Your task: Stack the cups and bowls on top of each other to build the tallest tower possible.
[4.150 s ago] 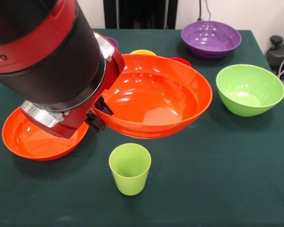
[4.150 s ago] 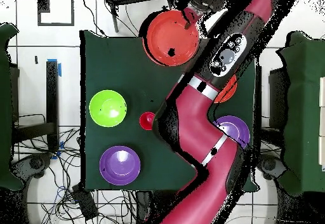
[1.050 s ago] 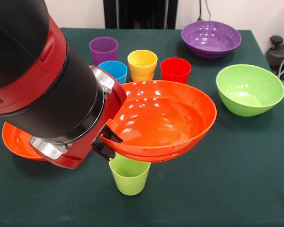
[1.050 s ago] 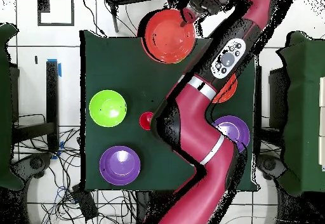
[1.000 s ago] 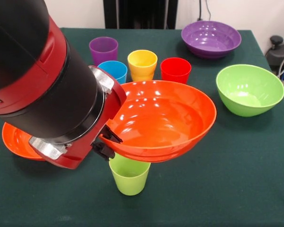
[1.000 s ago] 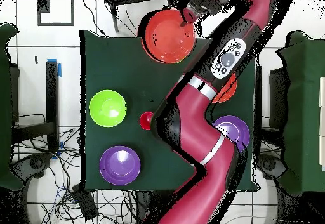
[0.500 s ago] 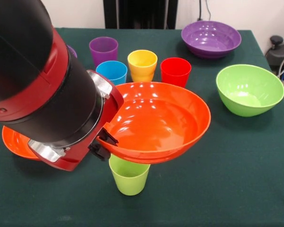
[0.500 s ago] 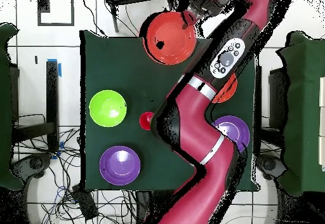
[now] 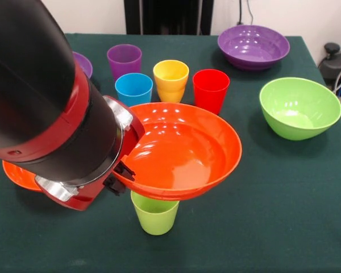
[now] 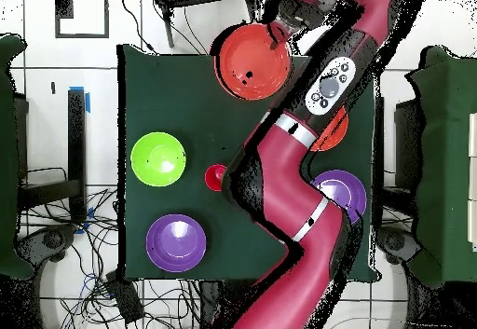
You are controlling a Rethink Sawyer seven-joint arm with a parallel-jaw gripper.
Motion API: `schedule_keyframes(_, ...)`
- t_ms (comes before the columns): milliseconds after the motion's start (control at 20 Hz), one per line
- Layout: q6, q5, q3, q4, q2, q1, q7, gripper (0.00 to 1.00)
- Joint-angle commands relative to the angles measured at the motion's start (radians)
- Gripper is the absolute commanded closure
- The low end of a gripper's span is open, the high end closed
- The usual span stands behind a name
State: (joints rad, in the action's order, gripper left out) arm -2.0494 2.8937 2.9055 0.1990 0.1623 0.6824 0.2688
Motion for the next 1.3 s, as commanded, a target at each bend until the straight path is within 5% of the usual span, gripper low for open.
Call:
schedule_keyframes(50, -0.103, 0.088, -0.177, -0.098, -0.041, -0.018, -0.140, 1.00)
schedule_keyframes(1300, -0.189, 0.090, -0.262, -0.070, -0.055, -0.022, -0.252, 1.00)
